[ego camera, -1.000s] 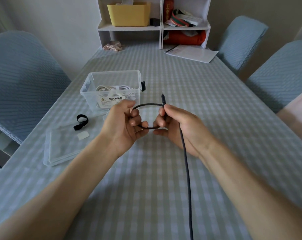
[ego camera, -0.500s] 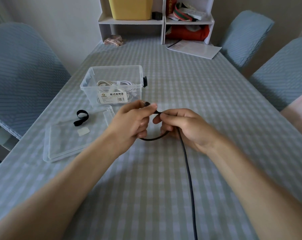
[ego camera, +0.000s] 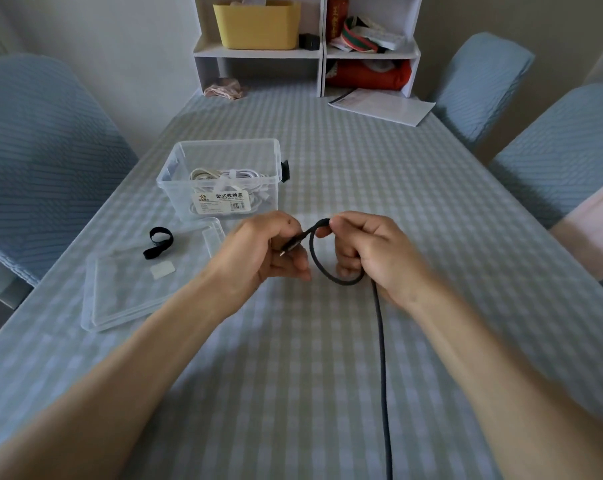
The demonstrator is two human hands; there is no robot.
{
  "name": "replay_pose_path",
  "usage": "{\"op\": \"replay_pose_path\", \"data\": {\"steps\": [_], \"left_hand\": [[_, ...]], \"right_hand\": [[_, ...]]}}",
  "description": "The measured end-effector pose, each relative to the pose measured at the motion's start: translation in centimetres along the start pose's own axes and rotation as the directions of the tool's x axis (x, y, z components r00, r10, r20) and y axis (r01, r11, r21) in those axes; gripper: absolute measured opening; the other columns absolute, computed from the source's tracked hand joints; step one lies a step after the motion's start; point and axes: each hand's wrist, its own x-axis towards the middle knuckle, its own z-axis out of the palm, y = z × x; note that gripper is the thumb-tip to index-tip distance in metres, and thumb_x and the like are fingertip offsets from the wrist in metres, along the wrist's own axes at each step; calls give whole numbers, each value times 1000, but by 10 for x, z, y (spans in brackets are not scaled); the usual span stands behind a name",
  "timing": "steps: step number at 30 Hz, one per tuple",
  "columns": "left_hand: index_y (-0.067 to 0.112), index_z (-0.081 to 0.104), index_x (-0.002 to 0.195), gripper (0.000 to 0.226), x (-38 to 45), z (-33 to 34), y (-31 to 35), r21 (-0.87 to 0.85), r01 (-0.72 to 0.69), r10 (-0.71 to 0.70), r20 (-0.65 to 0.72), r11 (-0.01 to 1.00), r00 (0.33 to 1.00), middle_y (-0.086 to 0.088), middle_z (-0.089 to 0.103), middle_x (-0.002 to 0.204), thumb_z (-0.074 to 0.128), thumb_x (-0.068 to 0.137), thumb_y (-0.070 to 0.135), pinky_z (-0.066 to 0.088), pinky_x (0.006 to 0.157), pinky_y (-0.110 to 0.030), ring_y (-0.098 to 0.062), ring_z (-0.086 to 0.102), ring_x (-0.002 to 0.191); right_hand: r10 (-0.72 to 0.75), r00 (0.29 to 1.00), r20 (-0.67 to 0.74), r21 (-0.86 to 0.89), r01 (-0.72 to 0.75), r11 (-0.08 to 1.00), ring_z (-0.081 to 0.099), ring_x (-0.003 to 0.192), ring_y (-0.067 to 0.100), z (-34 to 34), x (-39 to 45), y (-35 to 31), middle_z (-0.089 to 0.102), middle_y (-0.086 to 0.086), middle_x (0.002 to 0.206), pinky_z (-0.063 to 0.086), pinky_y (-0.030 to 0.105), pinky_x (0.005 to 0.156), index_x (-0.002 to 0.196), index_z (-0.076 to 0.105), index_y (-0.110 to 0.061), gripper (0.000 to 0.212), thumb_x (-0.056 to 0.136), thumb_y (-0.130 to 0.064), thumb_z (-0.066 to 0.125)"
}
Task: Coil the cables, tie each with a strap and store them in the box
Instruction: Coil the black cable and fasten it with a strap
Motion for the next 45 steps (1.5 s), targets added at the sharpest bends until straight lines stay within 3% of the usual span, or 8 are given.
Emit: {"op": "replay_pose_path", "data": {"steps": [3, 6, 10, 14, 26, 34, 39, 45], "left_hand": [[7, 62, 79, 40, 1, 2, 2, 299, 8, 5, -43, 954, 999, -15, 64, 69, 45, 100, 37, 46, 57, -33, -25, 56, 57], [11, 58, 77, 40, 1, 4, -1, 422, 33, -15, -44, 906, 999, -11, 63, 69, 45, 102, 40, 30, 46, -26, -17, 41, 47], [12, 51, 73, 38, 3, 10, -7, 219, 52, -28, -112, 974, 993, -2, 62, 63, 46, 104, 32, 22, 43, -22, -13, 33, 44], [15, 52, 72, 35, 9, 7, -8, -37, 62, -68, -214, 997, 974, 2, 58, 57, 48, 103, 31, 23, 39, -19, -13, 34, 49], [18, 48, 74, 35, 16, -15, -2, -315, -64, -84, -433, 947, 898, 7, 37, 49, 45, 105, 32, 21, 38, -19, -8, 25, 42], [17, 53, 78, 36, 10, 2, -5, -160, -54, -3, -336, 986, 942, 2, 53, 57, 40, 106, 36, 36, 48, -24, -13, 45, 48], [16, 53, 82, 35, 8, 15, -9, -187, -109, 62, -238, 976, 969, -1, 58, 64, 37, 107, 35, 43, 57, -27, -14, 50, 55], [15, 65, 81, 28, 9, 5, -8, -148, -69, 24, -288, 987, 957, 0, 65, 73, 55, 100, 34, 45, 56, -24, -11, 55, 55]], "right_hand": [[-102, 994, 30, -337, 106, 936, 48, 50, 13, 2, -4, -3, 46, -4, 52, 47, 37, 59, 86, 73, -17, 28, 103, -21, 51], [-153, 988, -25, -372, 133, 919, 50, 52, 14, 5, -3, 0, 49, -2, 54, 48, 37, 58, 81, 72, -25, 28, 102, -23, 53], [56, 997, -56, -52, -59, 997, 53, 54, 12, 4, -3, 0, 53, -2, 58, 50, 23, 58, 87, 74, -12, 20, 99, -18, 59], [253, 948, 193, 310, -304, 901, 65, 65, 17, 3, -6, -6, 57, 3, 67, 58, 32, 65, 97, 69, -2, 16, 98, -8, 55], [392, 803, 449, -24, -428, 904, 47, 44, 10, -13, -16, -18, 49, 0, 59, 47, 24, 44, 87, 67, -4, 23, 97, -16, 50], [266, 942, -204, 221, -220, 950, 30, 37, 6, 20, 8, -5, 48, 0, 60, 23, 18, 34, 89, 70, -9, 26, 103, -21, 51], [227, 941, -251, 14, -231, 973, 43, 39, 8, 30, 0, -2, 73, 1, 84, 33, 20, 38, 97, 72, -18, 26, 102, -33, 51], [161, 949, -272, -46, -179, 983, 37, 38, 7, 19, 1, 0, 70, -3, 68, 27, 20, 36, 87, 74, -16, 22, 99, -27, 58]]}}
